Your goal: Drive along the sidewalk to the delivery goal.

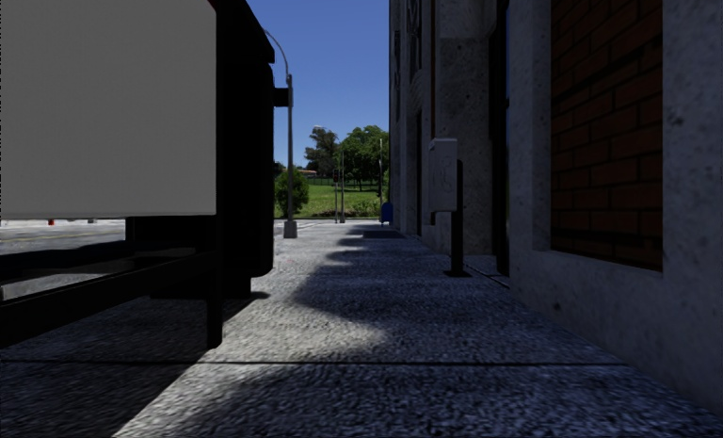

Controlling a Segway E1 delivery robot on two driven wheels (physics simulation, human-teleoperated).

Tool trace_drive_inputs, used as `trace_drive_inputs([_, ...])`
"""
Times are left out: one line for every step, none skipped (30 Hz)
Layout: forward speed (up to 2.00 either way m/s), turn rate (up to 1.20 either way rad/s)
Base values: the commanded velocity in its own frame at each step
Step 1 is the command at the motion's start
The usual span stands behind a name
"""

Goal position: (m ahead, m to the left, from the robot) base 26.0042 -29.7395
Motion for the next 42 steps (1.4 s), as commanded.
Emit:
trace_drive_inputs([2.00, 0.00])
trace_drive_inputs([2.00, 0.00])
trace_drive_inputs([2.00, 0.00])
trace_drive_inputs([2.00, 0.00])
trace_drive_inputs([2.00, 0.00])
trace_drive_inputs([2.00, 0.00])
trace_drive_inputs([2.00, 0.00])
trace_drive_inputs([2.00, 0.00])
trace_drive_inputs([2.00, 0.00])
trace_drive_inputs([2.00, 0.00])
trace_drive_inputs([2.00, 0.00])
trace_drive_inputs([2.00, 0.00])
trace_drive_inputs([2.00, 0.00])
trace_drive_inputs([2.00, 0.00])
trace_drive_inputs([2.00, 0.00])
trace_drive_inputs([2.00, 0.00])
trace_drive_inputs([2.00, 0.00])
trace_drive_inputs([2.00, 0.00])
trace_drive_inputs([2.00, 0.00])
trace_drive_inputs([2.00, 0.00])
trace_drive_inputs([2.00, 0.00])
trace_drive_inputs([2.00, 0.00])
trace_drive_inputs([2.00, 0.00])
trace_drive_inputs([2.00, 0.00])
trace_drive_inputs([2.00, 0.00])
trace_drive_inputs([2.00, 0.00])
trace_drive_inputs([2.00, 0.00])
trace_drive_inputs([2.00, 0.00])
trace_drive_inputs([2.00, 0.00])
trace_drive_inputs([2.00, 0.00])
trace_drive_inputs([2.00, 0.00])
trace_drive_inputs([2.00, 0.00])
trace_drive_inputs([2.00, 0.00])
trace_drive_inputs([2.00, 0.00])
trace_drive_inputs([2.00, 0.00])
trace_drive_inputs([2.00, 0.00])
trace_drive_inputs([2.00, 0.00])
trace_drive_inputs([2.00, 0.00])
trace_drive_inputs([2.00, 0.00])
trace_drive_inputs([2.00, 0.00])
trace_drive_inputs([2.00, 0.00])
trace_drive_inputs([2.00, 0.00])
